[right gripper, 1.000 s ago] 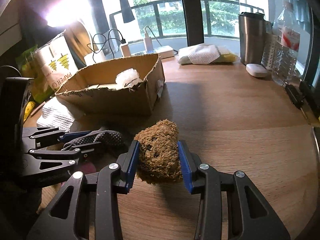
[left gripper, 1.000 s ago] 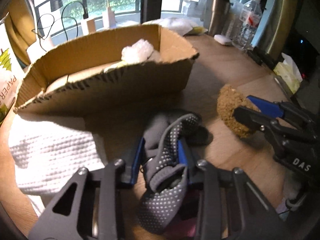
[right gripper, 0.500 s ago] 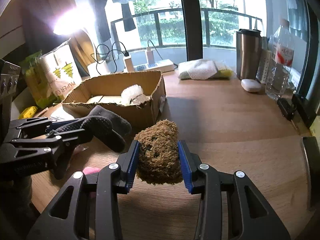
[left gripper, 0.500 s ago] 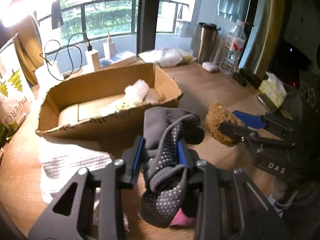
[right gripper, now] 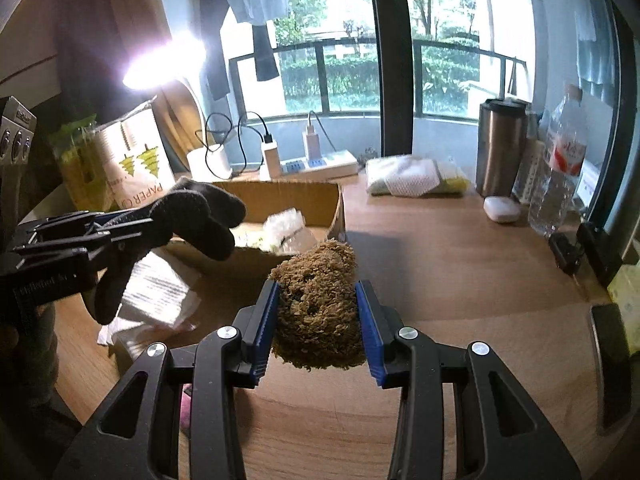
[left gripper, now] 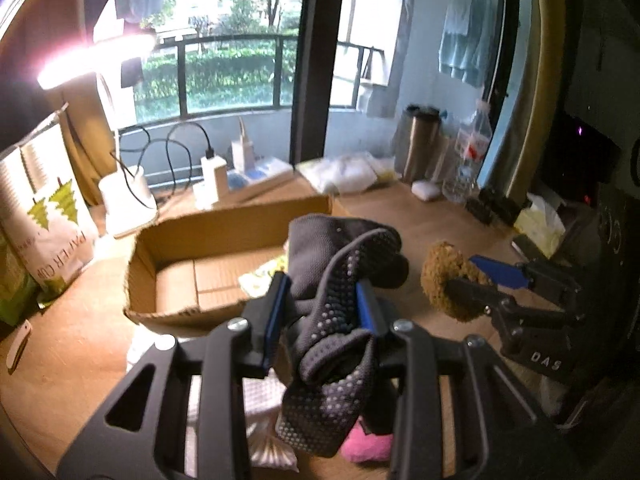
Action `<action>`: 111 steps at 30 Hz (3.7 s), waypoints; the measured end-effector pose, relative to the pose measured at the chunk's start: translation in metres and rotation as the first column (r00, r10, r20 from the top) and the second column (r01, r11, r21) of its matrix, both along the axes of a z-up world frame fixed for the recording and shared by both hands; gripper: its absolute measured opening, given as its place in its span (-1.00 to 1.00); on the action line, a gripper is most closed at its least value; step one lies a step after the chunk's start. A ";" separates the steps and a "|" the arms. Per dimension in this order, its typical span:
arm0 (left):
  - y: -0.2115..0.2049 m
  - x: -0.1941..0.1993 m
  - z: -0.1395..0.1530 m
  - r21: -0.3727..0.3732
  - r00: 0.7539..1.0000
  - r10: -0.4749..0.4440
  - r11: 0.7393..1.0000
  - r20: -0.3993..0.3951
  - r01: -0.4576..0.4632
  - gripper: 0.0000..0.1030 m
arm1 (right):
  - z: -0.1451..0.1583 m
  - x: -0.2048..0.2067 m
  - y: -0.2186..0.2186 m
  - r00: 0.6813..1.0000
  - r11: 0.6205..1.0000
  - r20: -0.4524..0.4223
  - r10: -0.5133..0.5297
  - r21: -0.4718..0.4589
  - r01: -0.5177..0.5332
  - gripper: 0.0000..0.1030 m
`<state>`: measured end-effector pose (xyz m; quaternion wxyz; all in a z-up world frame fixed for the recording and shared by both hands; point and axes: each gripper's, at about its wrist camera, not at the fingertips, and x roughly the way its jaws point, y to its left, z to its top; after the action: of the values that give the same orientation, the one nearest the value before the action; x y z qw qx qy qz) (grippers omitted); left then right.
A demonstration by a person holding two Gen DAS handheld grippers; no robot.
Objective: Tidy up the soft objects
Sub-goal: 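Lift glove and teddy over the box and release both into it, then move the right gripper to the pink plush keychain and grasp it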
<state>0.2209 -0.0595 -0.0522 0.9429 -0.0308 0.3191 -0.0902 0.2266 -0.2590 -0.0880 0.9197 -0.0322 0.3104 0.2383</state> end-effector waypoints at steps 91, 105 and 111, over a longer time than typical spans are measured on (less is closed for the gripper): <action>0.050 0.126 -0.039 -0.005 0.978 0.146 0.989 -0.151 -0.148 0.04 | -0.011 0.135 0.075 0.998 0.998 -0.053 0.044 -0.038 -0.046 0.06; 0.041 0.080 -0.019 -0.007 0.989 0.125 0.992 -0.080 -0.126 0.28 | 0.007 0.092 0.069 0.999 0.999 -0.010 0.033 -0.042 -0.033 0.06; 0.043 0.058 -0.011 -0.022 0.991 0.123 0.992 -0.049 -0.125 0.43 | 0.013 0.070 0.068 1.000 0.999 0.007 0.028 -0.047 -0.027 0.06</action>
<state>0.2790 -0.0163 -0.0629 0.9384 -0.0644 0.3378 -0.0347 0.2962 -0.1911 -0.0753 0.9166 -0.0591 0.3118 0.2433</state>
